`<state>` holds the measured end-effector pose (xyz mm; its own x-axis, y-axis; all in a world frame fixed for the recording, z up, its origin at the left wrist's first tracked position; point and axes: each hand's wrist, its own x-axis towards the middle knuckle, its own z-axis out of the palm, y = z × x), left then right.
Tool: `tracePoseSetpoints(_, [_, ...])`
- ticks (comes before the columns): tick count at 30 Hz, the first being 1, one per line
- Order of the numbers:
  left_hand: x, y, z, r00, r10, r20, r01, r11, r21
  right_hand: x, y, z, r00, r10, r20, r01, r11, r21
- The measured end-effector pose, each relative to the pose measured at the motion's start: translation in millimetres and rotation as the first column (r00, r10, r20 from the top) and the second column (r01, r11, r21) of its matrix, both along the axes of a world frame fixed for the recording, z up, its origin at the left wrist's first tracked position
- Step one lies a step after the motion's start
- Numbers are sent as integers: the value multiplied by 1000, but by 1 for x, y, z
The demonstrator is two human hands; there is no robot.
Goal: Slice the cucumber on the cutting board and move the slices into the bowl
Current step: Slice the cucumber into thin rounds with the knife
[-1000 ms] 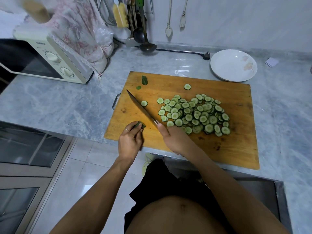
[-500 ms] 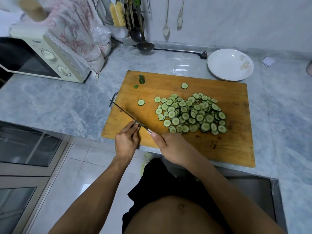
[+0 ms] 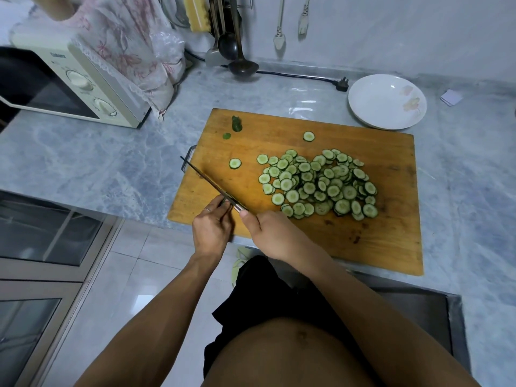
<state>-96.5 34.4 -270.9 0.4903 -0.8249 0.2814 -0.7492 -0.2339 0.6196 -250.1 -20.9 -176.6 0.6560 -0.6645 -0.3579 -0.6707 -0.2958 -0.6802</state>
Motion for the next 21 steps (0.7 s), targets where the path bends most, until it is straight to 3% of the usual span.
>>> tracePoseSetpoints(14, [9, 3, 4, 999, -34, 3, 34, 999, -25, -20, -32, 3, 992, -127, 26, 124, 988, 95])
tracePoseSetpoints(21, [9, 2, -2, 1000, 9, -19, -10, 998, -61, -32, -14, 13, 998, -20, 59, 19, 1000, 15])
